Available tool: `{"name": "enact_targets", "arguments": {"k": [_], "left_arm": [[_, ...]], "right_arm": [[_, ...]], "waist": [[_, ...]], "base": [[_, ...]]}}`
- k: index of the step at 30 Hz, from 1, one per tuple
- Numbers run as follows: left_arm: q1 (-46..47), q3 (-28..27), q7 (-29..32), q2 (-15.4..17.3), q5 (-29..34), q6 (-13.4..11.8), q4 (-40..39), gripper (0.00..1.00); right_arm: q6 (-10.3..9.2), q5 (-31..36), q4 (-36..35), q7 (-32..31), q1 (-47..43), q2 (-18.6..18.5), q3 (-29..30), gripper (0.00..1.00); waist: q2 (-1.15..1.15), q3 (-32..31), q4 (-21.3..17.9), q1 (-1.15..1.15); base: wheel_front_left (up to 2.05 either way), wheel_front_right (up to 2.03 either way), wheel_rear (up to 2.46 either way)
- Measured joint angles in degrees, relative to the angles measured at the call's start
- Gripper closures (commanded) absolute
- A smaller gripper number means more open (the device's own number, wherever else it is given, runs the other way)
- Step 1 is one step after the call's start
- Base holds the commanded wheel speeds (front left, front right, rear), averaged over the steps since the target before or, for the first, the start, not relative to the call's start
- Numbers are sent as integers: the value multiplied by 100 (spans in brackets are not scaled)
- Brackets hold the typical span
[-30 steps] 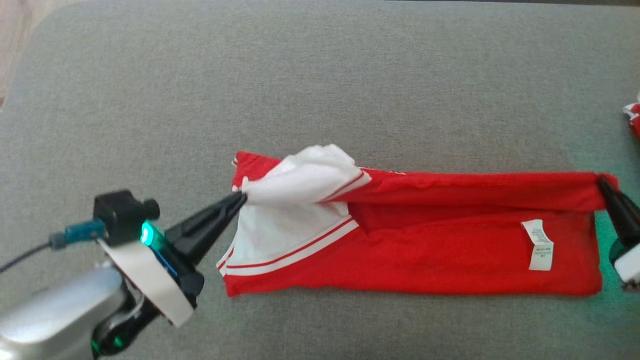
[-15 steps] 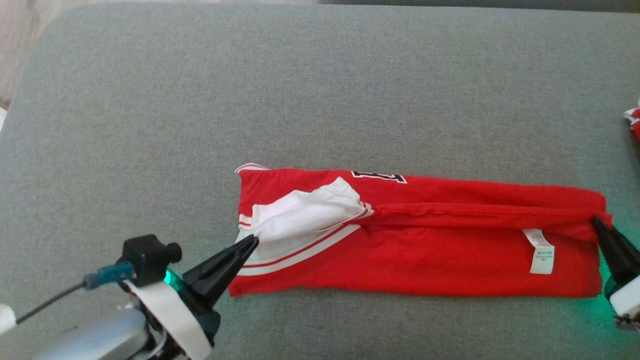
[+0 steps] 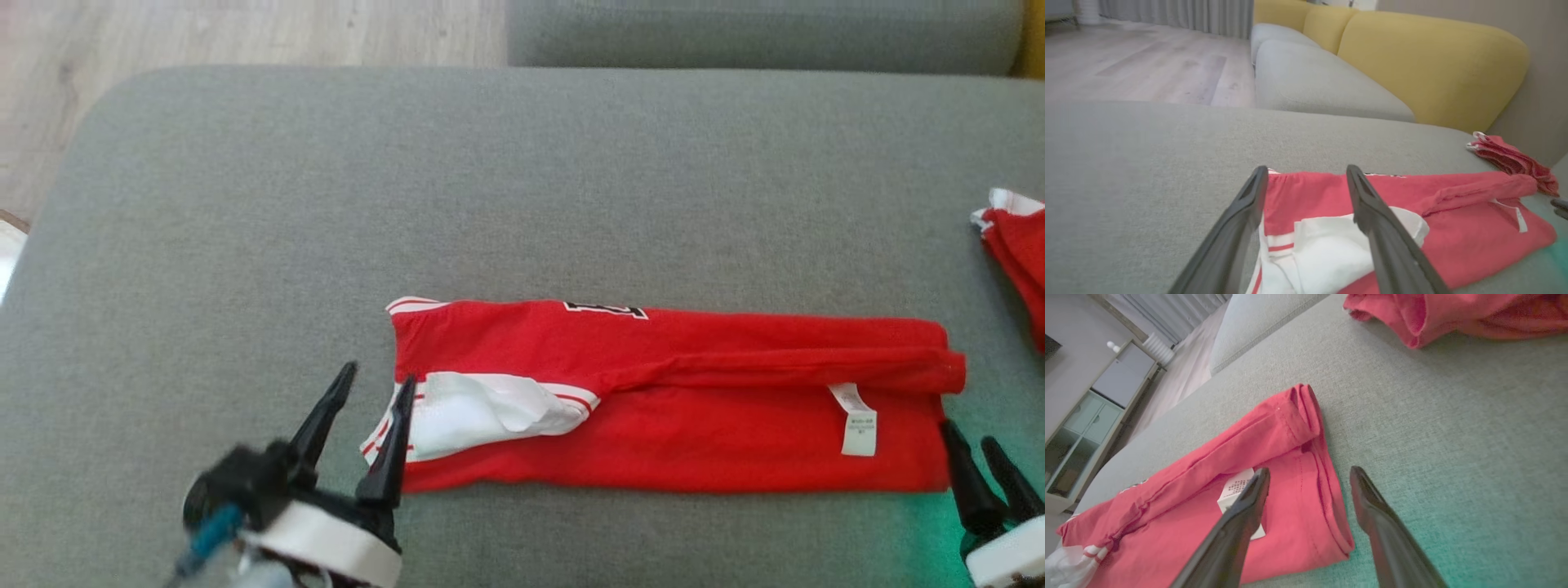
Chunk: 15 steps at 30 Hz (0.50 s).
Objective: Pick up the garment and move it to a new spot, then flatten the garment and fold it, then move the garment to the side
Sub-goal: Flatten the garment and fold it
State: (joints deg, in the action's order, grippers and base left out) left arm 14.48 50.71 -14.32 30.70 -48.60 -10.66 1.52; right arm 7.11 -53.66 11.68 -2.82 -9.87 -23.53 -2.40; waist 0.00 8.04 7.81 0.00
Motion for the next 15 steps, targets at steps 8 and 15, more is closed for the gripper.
{"name": "enact_targets", "arguments": {"k": [8, 15], "left_arm": [[-1510, -1435, -12, -1102, 1864, -397, -323, 0], [-1950, -1829, -13, -1563, 2847, -105, -360, 0]], "right_arm": [[0, 148, 266, 46, -13, 495, 693, 0], [0, 859, 999, -249, 704, 675, 1269, 0]], "waist": [[0, -234, 316, 0], [0, -374, 618, 0]], "base": [[0, 0, 0], [0, 0, 0]]}}
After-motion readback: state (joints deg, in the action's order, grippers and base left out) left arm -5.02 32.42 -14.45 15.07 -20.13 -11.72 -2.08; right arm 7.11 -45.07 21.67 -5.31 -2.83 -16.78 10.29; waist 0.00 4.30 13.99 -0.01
